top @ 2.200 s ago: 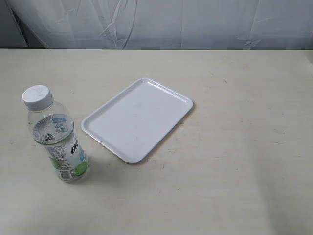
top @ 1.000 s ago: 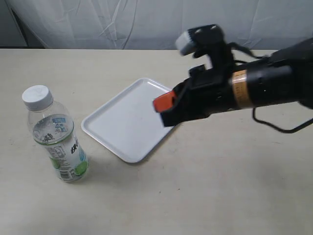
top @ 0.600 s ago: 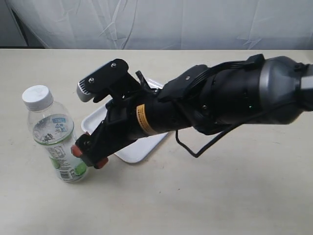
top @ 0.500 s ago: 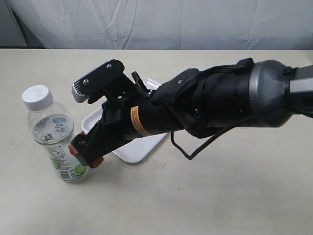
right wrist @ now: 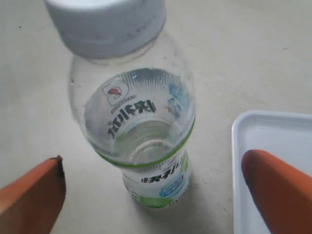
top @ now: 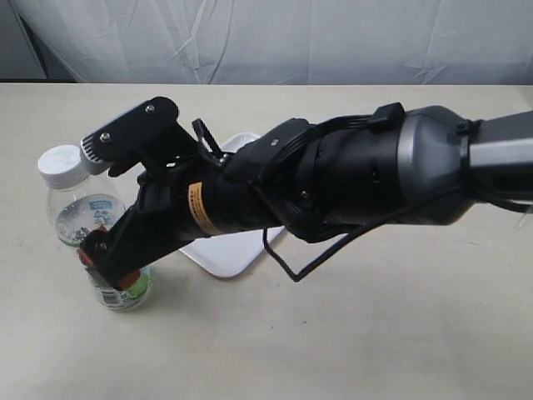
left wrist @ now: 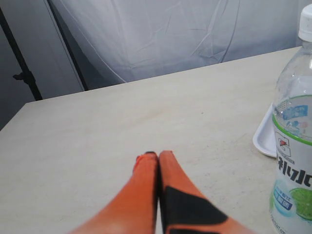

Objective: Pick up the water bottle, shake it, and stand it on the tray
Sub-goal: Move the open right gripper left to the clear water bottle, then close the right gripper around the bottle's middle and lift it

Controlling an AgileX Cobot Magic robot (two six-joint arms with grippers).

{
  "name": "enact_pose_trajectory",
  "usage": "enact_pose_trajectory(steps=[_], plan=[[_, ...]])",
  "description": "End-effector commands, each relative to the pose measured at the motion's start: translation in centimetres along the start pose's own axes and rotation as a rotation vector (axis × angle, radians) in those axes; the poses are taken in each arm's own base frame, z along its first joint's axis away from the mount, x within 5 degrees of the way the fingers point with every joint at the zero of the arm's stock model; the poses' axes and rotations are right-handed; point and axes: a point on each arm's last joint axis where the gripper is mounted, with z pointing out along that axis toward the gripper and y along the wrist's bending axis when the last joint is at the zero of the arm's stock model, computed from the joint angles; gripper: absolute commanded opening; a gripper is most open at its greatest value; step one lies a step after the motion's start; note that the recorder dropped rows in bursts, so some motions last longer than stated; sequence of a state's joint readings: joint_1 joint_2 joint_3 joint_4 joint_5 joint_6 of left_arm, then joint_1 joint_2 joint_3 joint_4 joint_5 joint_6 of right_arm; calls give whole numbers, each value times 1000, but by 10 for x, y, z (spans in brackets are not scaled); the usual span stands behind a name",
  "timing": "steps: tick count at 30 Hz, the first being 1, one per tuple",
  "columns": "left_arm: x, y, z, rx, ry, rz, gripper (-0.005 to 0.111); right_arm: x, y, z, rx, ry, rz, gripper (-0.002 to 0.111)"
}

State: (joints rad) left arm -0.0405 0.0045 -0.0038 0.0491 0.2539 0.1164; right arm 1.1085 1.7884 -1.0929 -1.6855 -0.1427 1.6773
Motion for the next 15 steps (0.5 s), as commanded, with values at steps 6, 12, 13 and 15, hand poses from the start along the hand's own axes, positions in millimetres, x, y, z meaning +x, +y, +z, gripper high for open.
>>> enact_pose_trajectory(steps=[6,12,13,15], plan=[[0,0,0,1,-8,-7,0,-6,-2,19,-7,-5,12,96],[0,0,0,1,-8,-7,0,-3,-3,28,-15,8,29,96],[0,0,0,1,-8,-7,0,-4,-2,29,-31,6,28,96],[0,0,0,1,-8,-7,0,-5,0,31,-53,6,28,96]])
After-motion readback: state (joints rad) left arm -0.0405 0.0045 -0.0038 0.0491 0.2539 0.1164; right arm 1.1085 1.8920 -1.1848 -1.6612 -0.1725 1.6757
